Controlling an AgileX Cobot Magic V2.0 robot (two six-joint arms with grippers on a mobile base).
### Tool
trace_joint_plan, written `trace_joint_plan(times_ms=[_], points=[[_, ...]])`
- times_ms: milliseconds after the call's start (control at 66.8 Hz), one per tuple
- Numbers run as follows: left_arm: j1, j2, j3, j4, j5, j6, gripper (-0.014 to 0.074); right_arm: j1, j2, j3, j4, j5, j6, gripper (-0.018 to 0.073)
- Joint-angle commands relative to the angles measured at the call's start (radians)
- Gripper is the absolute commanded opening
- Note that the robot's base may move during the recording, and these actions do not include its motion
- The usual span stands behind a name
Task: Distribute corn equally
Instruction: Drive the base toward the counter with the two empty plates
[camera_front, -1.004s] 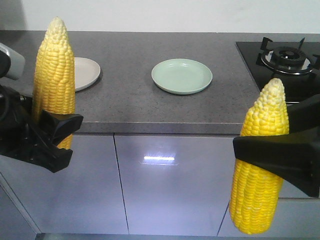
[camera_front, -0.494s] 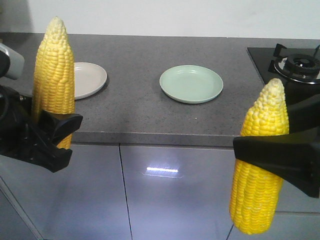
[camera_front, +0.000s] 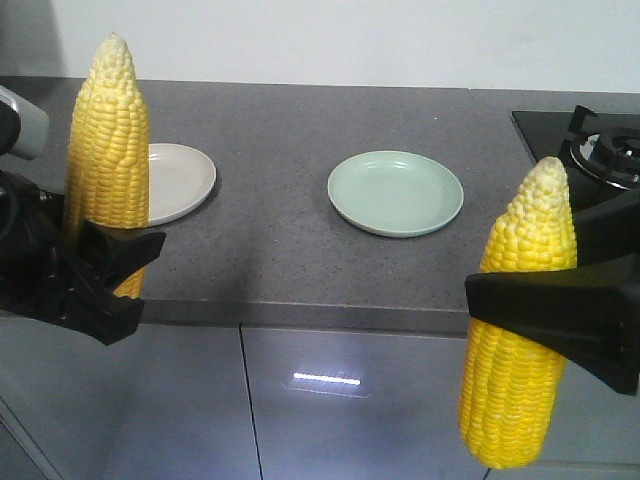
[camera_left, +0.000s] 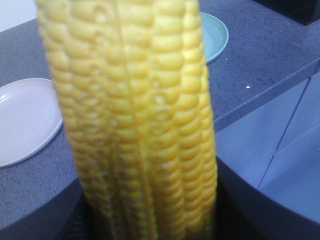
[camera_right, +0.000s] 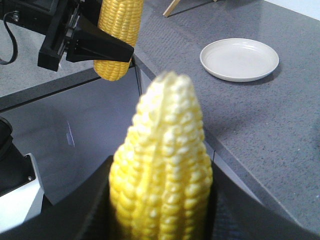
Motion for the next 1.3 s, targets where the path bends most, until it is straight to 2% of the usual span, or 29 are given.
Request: trace_joint_plan(times_ms=[0, 1288], points=[[-0.004, -0.014, -0.026, 0.010, -0.067, 0.001, 0.0253, -0.002, -0.006, -0.023, 0.057, -0.034, -0.012, 0.0162], [-0.004, -0.014, -0.026, 0.010, -0.067, 0.001, 0.0253, -0.002, -0.006, -0.023, 0.057, -0.034, -0.012, 0.0162]])
